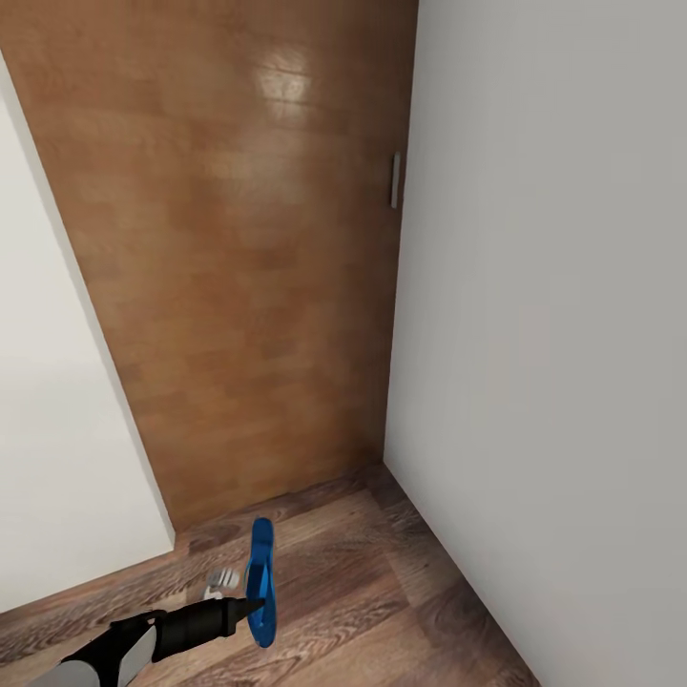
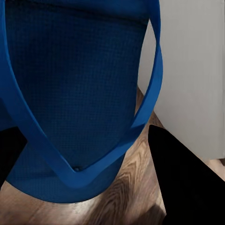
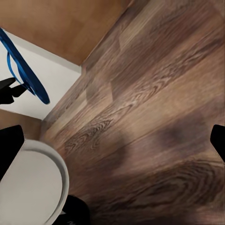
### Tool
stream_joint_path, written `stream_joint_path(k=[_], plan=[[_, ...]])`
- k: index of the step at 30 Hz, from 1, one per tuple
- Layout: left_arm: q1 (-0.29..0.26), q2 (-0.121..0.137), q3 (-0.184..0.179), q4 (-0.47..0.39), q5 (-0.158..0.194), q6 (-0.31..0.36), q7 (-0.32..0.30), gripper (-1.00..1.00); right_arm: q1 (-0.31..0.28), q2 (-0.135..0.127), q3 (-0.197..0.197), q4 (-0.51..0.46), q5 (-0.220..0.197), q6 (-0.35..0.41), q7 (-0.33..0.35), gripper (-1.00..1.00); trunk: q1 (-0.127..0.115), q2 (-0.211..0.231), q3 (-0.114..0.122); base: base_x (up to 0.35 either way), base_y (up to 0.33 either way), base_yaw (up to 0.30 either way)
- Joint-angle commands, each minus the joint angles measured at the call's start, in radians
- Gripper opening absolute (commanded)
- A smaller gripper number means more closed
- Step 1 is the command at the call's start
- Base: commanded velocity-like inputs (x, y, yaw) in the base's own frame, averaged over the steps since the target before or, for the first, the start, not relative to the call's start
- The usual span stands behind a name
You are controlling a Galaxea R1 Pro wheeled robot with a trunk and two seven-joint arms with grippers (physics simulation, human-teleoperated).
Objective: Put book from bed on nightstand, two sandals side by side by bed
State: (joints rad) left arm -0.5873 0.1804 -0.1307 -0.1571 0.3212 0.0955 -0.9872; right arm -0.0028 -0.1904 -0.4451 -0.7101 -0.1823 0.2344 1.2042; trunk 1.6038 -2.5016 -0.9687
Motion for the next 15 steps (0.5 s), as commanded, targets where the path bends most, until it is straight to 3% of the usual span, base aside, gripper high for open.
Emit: stream_joint_path(k=[1,8,15], plan=[[0.0,0.0,-0.009,-0.001,0.009,0.007,0.002,-1.0,0.0,-0.001,0.0,0.0,-0.004,0.007,0.006,1.0,-0.001,0.0,0.003,0.0,0.0,0.0],[0.0,-0.008,-0.009,0.0,0.01,0.007,0.002,-1.0,0.0,0.001,0.002,-0.001,-0.001,0.003,0.01,1.0,-0.004,0.002,0.03,0.0,0.0,0.0],[0.0,-0.013,-0.009,0.023,0.009,0.006,0.002,-1.0,0.0,0.005,0.005,0.001,-0.001,0.002,0.009,1.0,-0.031,0.051,0.052,0.0,0.0,0.0]])
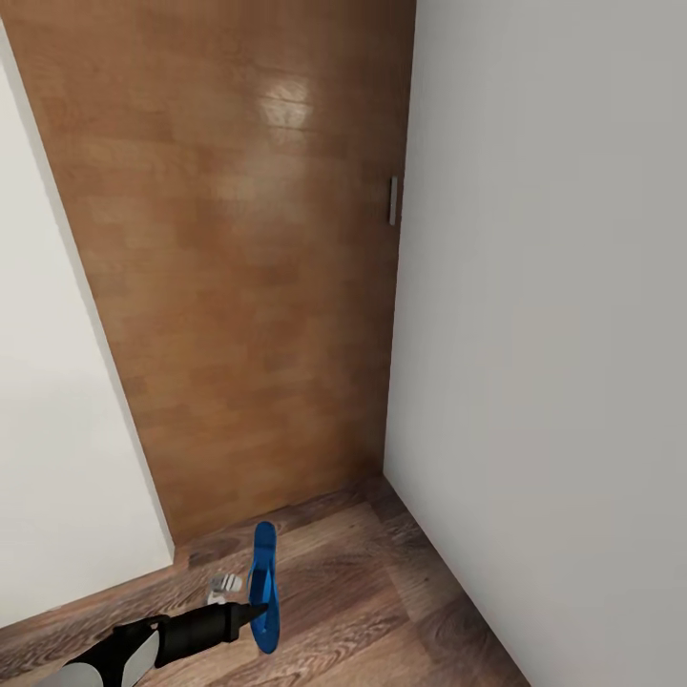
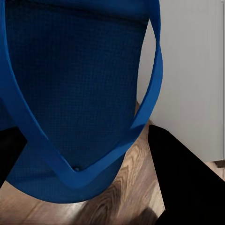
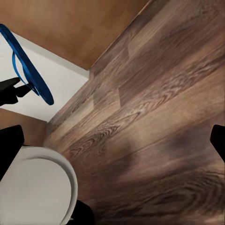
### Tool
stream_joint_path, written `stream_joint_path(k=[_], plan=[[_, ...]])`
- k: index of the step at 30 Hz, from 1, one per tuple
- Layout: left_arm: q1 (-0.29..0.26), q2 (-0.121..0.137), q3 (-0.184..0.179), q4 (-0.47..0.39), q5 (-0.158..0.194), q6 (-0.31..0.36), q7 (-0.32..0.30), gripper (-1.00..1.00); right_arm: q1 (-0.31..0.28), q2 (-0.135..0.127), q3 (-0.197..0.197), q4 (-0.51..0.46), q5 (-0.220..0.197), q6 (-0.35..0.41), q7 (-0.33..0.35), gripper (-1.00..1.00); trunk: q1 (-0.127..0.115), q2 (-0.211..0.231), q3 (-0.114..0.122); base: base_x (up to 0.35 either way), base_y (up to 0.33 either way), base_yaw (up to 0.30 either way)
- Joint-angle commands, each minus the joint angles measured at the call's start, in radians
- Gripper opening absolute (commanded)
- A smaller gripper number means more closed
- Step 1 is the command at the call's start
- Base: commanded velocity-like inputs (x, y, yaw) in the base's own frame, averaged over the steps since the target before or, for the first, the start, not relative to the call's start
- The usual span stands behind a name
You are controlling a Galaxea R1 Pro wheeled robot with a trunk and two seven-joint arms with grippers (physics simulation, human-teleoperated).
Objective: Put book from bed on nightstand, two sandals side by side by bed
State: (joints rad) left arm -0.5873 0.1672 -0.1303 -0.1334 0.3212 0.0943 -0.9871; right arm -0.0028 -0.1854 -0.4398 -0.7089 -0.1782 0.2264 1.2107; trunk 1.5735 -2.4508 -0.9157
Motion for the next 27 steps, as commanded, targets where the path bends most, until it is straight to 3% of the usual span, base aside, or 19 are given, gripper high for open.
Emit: stream_joint_path(k=[1,24,27], plan=[[0.0,0.001,-0.009,0.001,0.009,0.007,0.002,-1.0,0.0,0.001,-0.001,0.0,-0.005,0.01,0.002,1.0,-0.004,0.007,0.002,0.0,0.0,0.0],[0.0,-0.006,-0.009,0.007,0.01,0.006,0.004,-1.0,0.0,0.003,0.001,0.0,-0.004,0.011,-0.002,1.0,-0.092,0.168,0.074,0.0,0.0,0.0],[0.0,-0.007,-0.009,0.055,0.008,0.002,0.011,-1.0,0.0,0.004,0.001,0.0,-0.004,0.011,-0.004,1.0,-0.104,0.189,0.084,0.0,0.0,0.0]])
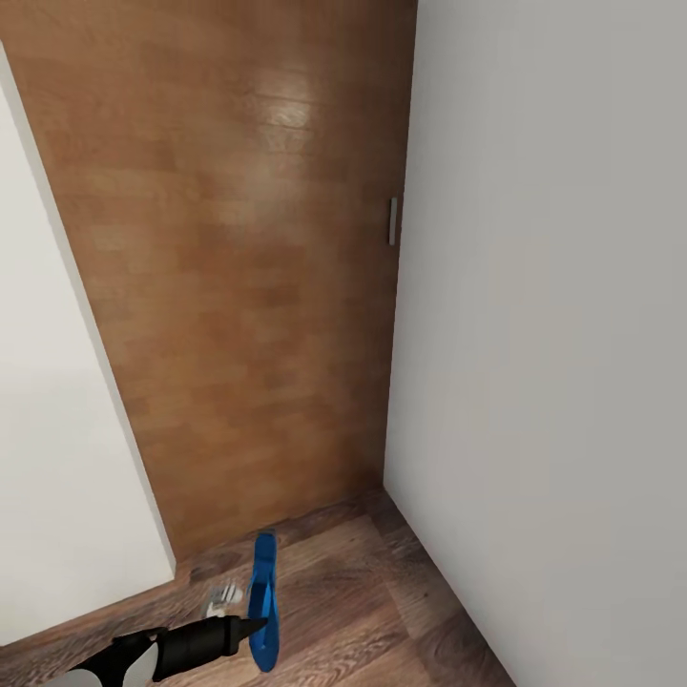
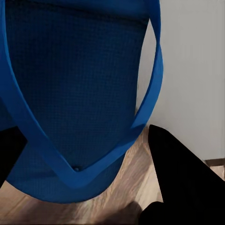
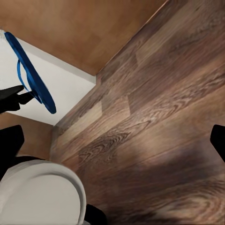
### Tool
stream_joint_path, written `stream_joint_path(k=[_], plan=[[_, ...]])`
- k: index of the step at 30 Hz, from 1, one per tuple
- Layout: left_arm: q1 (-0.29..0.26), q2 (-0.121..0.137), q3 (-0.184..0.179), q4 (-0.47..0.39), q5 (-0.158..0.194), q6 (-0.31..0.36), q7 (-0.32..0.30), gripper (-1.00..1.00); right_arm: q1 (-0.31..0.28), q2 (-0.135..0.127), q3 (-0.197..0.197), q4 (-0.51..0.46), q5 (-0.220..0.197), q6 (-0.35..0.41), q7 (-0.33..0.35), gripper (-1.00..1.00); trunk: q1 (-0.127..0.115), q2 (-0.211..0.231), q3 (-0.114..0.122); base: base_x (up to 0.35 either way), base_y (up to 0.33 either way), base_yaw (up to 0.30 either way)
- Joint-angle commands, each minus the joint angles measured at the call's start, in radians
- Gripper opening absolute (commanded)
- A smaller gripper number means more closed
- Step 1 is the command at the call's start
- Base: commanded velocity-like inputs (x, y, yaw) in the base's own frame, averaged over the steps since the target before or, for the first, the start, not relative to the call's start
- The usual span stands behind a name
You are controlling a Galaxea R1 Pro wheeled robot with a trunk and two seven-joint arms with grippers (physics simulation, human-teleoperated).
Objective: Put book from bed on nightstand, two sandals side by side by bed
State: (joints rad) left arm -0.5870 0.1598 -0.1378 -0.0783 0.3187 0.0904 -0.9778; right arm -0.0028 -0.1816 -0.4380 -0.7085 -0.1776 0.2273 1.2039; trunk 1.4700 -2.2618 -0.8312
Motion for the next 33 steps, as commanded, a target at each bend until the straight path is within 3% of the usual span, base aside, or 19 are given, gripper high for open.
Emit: stream_joint_path(k=[1,4,7,12,25,33], plan=[[-0.001,0.0,-0.002,0.011,0.01,0.003,0.007,-1.0,0.0,0.0,-0.001,0.0,-0.005,0.01,0.003,1.0,-0.004,0.007,0.002,0.0,0.0,0.0],[0.009,-0.001,-0.002,0.046,-0.009,-0.053,0.072,-1.0,0.0,0.0,0.001,0.0,-0.004,0.009,0.002,1.0,-0.016,0.028,0.012,0.0,0.0,0.0],[0.067,0.0,-0.002,0.055,-0.054,-0.135,0.143,-1.0,0.0,0.001,0.002,0.006,-0.004,0.004,0.002,1.0,-0.027,0.049,0.021,0.0,0.0,0.0],[0.112,-0.008,-0.003,0.058,-0.098,-0.191,0.176,-1.0,0.0,-0.001,0.002,0.058,-0.003,-0.003,0.003,1.0,-0.042,0.077,0.034,0.0,0.0,0.0],[0.121,-0.028,-0.006,0.059,-0.105,-0.201,0.182,-1.0,0.0,-0.007,-0.002,0.108,-0.004,-0.006,0.005,1.0,-0.042,0.077,0.034,0.0,0.0,0.007],[0.121,-0.029,-0.006,0.06,-0.102,-0.201,0.183,-1.0,0.0,-0.001,-0.001,0.109,-0.003,-0.006,0.005,1.0,-0.042,0.077,0.034,0.0,0.0,0.213]])
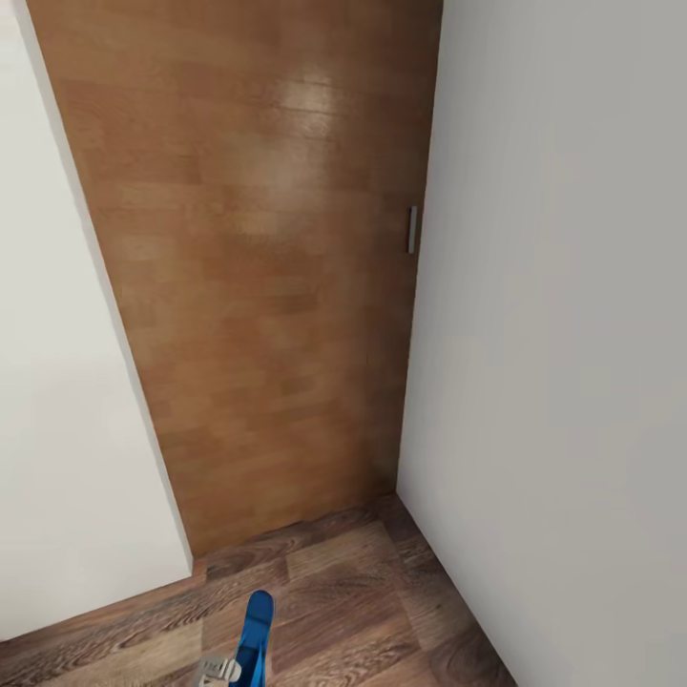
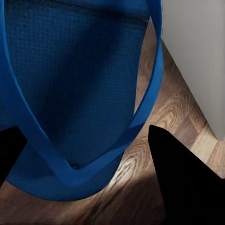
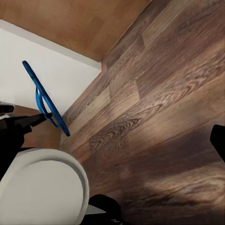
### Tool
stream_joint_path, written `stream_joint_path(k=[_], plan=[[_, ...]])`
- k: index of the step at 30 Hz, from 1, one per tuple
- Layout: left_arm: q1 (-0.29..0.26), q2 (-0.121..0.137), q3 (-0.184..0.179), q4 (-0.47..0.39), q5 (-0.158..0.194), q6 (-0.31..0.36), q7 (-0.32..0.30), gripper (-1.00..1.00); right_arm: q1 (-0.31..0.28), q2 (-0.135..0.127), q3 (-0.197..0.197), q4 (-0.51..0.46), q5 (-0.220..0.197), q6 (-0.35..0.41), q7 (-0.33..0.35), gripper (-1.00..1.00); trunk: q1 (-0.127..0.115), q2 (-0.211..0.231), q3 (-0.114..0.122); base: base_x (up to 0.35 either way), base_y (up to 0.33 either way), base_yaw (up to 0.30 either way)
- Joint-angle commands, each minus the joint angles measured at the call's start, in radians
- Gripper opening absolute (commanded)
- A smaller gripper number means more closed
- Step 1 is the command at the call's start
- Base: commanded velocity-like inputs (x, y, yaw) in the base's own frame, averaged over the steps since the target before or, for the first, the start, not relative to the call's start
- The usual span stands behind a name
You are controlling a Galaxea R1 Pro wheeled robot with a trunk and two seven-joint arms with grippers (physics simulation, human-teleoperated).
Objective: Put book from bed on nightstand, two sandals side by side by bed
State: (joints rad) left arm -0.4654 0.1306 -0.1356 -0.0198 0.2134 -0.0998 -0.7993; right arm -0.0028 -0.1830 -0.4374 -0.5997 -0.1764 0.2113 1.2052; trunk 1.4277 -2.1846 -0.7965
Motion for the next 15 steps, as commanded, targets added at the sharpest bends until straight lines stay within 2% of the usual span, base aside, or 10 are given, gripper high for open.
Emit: stream_joint_path(k=[1,10,15], plan=[[-0.001,0.0,-0.009,0.001,0.004,-0.011,0.005,-1.0,0.0,0.0,-0.001,0.0,-0.005,0.011,0.004,1.0,0.0,0.0,-0.001,0.0,0.0,0.281],[0.0,0.0,-0.009,0.001,0.004,-0.011,0.005,-1.0,0.0,-0.001,-0.001,0.0,-0.005,0.011,0.004,1.0,0.0,0.0,-0.001,0.0,0.0,0.278],[0.0,0.0,-0.009,0.001,0.004,-0.011,0.005,-1.0,0.0,-0.002,-0.001,0.0,-0.005,0.011,0.004,1.0,0.0,0.0,-0.001,0.0,0.0,0.08]])
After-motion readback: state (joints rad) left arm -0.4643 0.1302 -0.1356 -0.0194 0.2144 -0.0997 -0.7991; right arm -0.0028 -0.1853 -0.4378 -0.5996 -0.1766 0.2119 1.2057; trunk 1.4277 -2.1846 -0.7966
